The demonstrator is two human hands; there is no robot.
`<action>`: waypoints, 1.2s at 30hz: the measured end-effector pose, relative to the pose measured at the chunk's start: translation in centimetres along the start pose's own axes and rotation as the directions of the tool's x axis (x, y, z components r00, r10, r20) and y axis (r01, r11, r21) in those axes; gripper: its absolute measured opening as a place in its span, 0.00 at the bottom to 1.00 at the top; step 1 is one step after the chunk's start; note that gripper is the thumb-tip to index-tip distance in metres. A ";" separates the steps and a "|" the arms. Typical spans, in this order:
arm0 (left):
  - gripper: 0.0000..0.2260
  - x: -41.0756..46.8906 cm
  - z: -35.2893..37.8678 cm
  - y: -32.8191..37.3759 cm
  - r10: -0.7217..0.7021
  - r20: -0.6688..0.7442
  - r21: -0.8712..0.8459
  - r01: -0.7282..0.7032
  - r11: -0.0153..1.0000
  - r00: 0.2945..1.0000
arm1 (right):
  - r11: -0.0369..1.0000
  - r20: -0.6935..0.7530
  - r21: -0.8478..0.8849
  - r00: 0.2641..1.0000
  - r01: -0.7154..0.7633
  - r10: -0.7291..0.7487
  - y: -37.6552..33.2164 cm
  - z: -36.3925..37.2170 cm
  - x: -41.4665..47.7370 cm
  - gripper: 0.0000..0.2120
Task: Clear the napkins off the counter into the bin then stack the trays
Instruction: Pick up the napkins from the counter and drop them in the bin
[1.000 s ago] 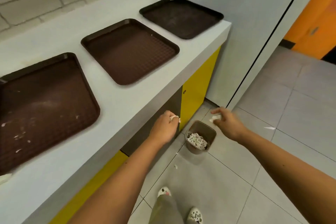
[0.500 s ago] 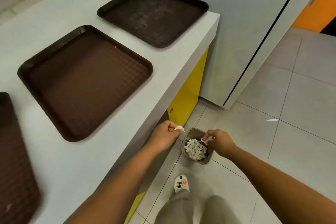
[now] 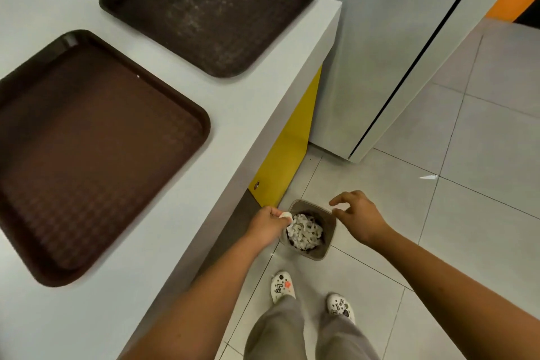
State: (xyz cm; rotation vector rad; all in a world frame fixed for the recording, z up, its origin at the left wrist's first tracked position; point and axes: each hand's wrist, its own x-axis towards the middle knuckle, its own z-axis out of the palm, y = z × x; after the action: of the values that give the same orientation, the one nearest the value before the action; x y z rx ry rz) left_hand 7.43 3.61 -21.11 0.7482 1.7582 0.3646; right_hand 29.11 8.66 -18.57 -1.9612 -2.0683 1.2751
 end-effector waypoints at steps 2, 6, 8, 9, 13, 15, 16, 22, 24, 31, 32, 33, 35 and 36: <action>0.08 0.8 1.2 0.2 -0.018 0.012 0.053 0.017 0.998 1.000 | 1.000 -0.036 0.022 0.999 0.005 -0.004 0.5 -1.3 0.0 0.09; 0.10 1.6 2.4 0.6 -0.039 0.052 0.071 0.035 0.997 0.998 | 0.999 -0.083 0.036 0.996 0.037 -0.034 0.8 -3.1 -0.2 0.08; 0.13 1.7 2.5 0.9 -0.041 0.062 0.090 0.035 0.995 0.997 | 0.997 -0.089 0.050 0.995 0.057 -0.052 0.5 -3.6 -0.5 0.08; 0.13 1.5 2.6 1.1 -0.036 0.062 0.095 0.030 0.995 0.997 | 0.996 -0.086 0.058 0.994 0.069 -0.063 0.4 -4.0 -0.8 0.08; 0.06 -0.2 1.9 2.0 0.040 0.024 0.075 -0.041 0.996 0.999 | 0.985 -0.057 0.099 0.989 0.139 -0.134 -1.0 -4.8 -2.0 0.07; 0.04 -1.8 1.1 2.6 0.089 -0.004 0.053 -0.089 0.995 0.996 | 0.976 -0.036 0.096 0.980 0.197 -0.194 -2.1 -5.2 -2.6 0.06; 0.04 -2.8 0.7 3.0 0.113 -0.017 0.035 -0.113 0.993 0.993 | 0.969 -0.024 0.087 0.973 0.230 -0.229 -2.7 -5.5 -2.9 0.06; 0.06 -9.7 -1.6 4.4 0.253 -0.117 0.003 -0.255 0.967 0.960 | 0.903 0.053 0.016 0.901 0.430 -0.430 -6.3 -7.8 -5.1 0.05; 0.03 -12.5 -2.3 4.2 0.290 -0.189 -0.037 -0.302 0.952 0.938 | 0.862 0.092 -0.007 0.858 0.508 -0.505 -7.9 -8.3 -6.1 0.05; 0.03 -22.7 -3.5 -1.0 0.273 -0.536 -0.109 -0.386 0.916 0.798 | 0.673 0.211 -0.004 0.659 0.739 -0.722 -13.3 -6.5 -10.4 0.07; 0.03 -24.2 -3.5 -1.9 0.255 -0.572 -0.116 -0.384 0.916 0.780 | 0.652 0.234 0.014 0.631 0.758 -0.739 -14.1 -5.7 -11.3 0.07; 0.03 -25.6 -3.5 -2.8 0.233 -0.598 -0.121 -0.374 0.919 0.766 | 0.634 0.255 0.033 0.607 0.772 -0.753 -14.7 -5.0 -12.2 0.07; 0.03 -28.5 -3.7 -5.2 0.183 -0.661 -0.141 -0.360 0.922 0.728 | 0.592 0.311 0.065 0.547 0.804 -0.777 -16.3 -3.1 -14.4 0.08; 0.03 -29.9 -3.8 -6.4 0.154 -0.693 -0.156 -0.355 0.922 0.704 | 0.569 0.337 0.082 0.514 0.818 -0.789 -17.1 -2.0 -15.5 0.08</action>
State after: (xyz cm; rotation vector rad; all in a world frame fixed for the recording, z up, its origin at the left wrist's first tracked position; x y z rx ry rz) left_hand 6.83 -20.15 -1.48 0.7004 2.2029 1.1824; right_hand 19.29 -1.17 -0.04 -0.5166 -2.6858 1.3002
